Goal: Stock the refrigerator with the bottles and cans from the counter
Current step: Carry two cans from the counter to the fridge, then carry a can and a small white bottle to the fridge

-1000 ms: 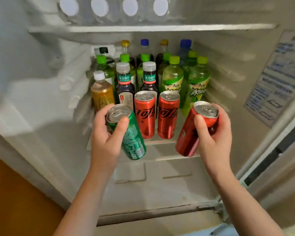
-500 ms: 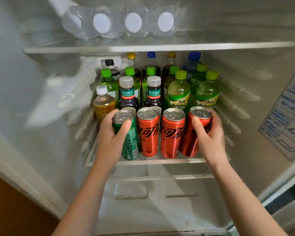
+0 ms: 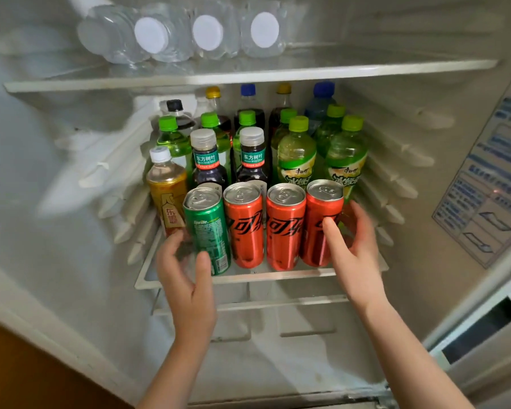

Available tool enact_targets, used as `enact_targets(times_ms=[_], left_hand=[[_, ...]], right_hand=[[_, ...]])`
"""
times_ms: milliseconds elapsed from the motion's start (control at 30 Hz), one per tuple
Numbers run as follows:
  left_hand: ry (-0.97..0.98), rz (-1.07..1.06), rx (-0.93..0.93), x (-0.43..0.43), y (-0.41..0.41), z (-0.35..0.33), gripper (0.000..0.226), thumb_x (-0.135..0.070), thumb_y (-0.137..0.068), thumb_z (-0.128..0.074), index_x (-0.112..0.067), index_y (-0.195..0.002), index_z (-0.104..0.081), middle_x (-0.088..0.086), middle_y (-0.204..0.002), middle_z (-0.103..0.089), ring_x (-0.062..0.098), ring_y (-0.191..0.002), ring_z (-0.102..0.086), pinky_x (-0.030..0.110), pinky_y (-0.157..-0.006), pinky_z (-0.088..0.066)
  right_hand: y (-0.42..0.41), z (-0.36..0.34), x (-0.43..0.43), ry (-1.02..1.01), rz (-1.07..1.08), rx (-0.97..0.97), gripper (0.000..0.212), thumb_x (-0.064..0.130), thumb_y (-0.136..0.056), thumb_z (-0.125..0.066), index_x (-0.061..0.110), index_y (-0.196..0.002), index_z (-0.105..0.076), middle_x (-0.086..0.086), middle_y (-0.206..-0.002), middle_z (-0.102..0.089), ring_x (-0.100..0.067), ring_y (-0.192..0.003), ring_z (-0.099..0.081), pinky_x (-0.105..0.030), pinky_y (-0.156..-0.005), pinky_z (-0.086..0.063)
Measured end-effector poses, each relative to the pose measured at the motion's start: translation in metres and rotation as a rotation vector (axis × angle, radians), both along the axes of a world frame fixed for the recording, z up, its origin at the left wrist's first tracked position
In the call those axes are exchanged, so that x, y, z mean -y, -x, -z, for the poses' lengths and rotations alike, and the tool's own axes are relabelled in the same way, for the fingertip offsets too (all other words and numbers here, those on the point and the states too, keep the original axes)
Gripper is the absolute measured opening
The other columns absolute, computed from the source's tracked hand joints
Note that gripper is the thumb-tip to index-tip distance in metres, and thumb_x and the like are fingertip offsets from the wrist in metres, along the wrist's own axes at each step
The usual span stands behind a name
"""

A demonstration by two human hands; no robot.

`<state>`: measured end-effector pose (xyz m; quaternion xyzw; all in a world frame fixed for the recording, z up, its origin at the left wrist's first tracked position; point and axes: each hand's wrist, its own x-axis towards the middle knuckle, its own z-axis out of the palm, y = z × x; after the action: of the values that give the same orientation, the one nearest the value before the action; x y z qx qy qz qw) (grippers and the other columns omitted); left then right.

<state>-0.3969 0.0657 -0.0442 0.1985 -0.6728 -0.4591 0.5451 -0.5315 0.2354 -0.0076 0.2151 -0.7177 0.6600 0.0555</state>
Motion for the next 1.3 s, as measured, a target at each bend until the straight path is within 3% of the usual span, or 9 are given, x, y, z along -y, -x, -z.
enact_targets(times_ms=[133,367,567,700,800,933,1033,1167,1300], left_hand=[[0.146,0.021,-0.002,-0.032,-0.017,0.041,0.038,-0.029,-0.089,-0.046,-0.026,-0.126,-0.042,-0.015,-0.131,-0.044,0.017,-0.120,-0.044,0.028,-0.093,-0.040],[0.016,0.467,0.276,-0.078,-0.013,0.077,0.023,-0.036,-0.088,-0.047,-0.048,-0.108,-0.050,-0.020,-0.109,-0.057,0.004,-0.100,-0.055,0.018,-0.082,-0.044],[-0.017,0.917,0.627,-0.113,-0.021,0.130,0.008,-0.037,-0.087,-0.054,-0.044,-0.088,-0.058,-0.021,-0.092,-0.064,-0.001,-0.085,-0.059,0.005,-0.071,-0.041],[0.043,1.132,0.799,-0.140,-0.034,0.171,0.022,-0.018,-0.093,-0.059,-0.037,-0.085,-0.060,-0.017,-0.082,-0.066,-0.004,-0.077,-0.059,0.004,-0.067,-0.040],[0.030,1.263,1.000,-0.171,-0.048,0.196,0.020,-0.017,-0.092,-0.059,-0.035,-0.082,-0.061,-0.017,-0.080,-0.065,-0.003,-0.075,-0.058,0.008,-0.066,-0.041],[0.132,1.497,1.477,-0.208,-0.070,0.241,0.013,-0.023,-0.095,-0.055,-0.017,-0.104,-0.062,0.001,-0.101,-0.064,0.019,-0.093,-0.060,0.027,-0.080,-0.045],[0.177,1.567,1.798,-0.223,-0.087,0.265,0.020,-0.035,-0.097,-0.049,-0.018,-0.105,-0.055,0.000,-0.103,-0.060,0.012,-0.081,-0.057,0.024,-0.064,-0.042],[0.482,1.495,1.816,-0.234,-0.111,0.288,0.018,-0.034,-0.095,-0.050,-0.018,-0.097,-0.057,0.003,-0.099,-0.063,0.019,-0.087,-0.058,0.030,-0.079,-0.044],[0.715,1.497,1.858,-0.260,-0.159,0.298,0.018,-0.033,-0.094,-0.050,-0.021,-0.080,-0.055,-0.001,-0.085,-0.061,0.018,-0.082,-0.056,0.026,-0.068,-0.040]], right_hand=[[-0.030,0.024,-0.027,-0.064,0.159,-0.113,0.047,0.034,-0.086,-0.053,0.012,-0.127,-0.050,0.002,-0.124,-0.052,-0.011,-0.116,-0.050,-0.042,-0.099,-0.044],[-0.093,0.072,-0.078,-0.187,0.285,-0.077,0.020,0.020,-0.088,-0.053,0.016,-0.107,-0.059,0.012,-0.103,-0.056,-0.004,-0.098,-0.055,-0.024,-0.082,-0.047],[-0.175,0.150,-0.145,-0.431,0.437,0.234,0.017,0.026,-0.089,-0.051,0.030,-0.101,-0.063,0.023,-0.091,-0.063,0.002,-0.084,-0.060,-0.009,-0.066,-0.043],[-0.257,0.213,-0.200,-0.648,0.596,0.588,0.019,0.020,-0.092,-0.055,0.029,-0.106,-0.064,0.013,-0.094,-0.065,-0.004,-0.083,-0.061,-0.029,-0.077,-0.051],[-0.326,0.246,-0.234,-0.761,0.670,0.910,0.021,0.026,-0.093,-0.053,0.026,-0.112,-0.062,0.006,-0.098,-0.065,-0.011,-0.085,-0.060,-0.031,-0.079,-0.049],[-0.412,0.270,-0.261,-0.693,0.804,1.257,0.023,0.029,-0.094,-0.050,0.021,-0.113,-0.061,0.001,-0.101,-0.065,-0.020,-0.094,-0.061,-0.026,-0.073,-0.039],[-0.469,0.278,-0.273,-0.528,0.949,1.418,0.020,0.023,-0.093,-0.049,0.014,-0.105,-0.063,-0.004,-0.098,-0.066,-0.028,-0.099,-0.063,-0.032,-0.083,-0.044],[-0.536,0.283,-0.283,-0.401,1.006,1.518,0.019,0.020,-0.092,-0.048,0.012,-0.102,-0.062,-0.007,-0.103,-0.066,-0.026,-0.098,-0.063,-0.031,-0.083,-0.044],[-0.598,0.291,-0.291,-0.291,1.044,1.552,0.020,0.021,-0.092,-0.049,0.011,-0.105,-0.062,-0.008,-0.104,-0.067,-0.026,-0.097,-0.063,-0.034,-0.087,-0.047]])
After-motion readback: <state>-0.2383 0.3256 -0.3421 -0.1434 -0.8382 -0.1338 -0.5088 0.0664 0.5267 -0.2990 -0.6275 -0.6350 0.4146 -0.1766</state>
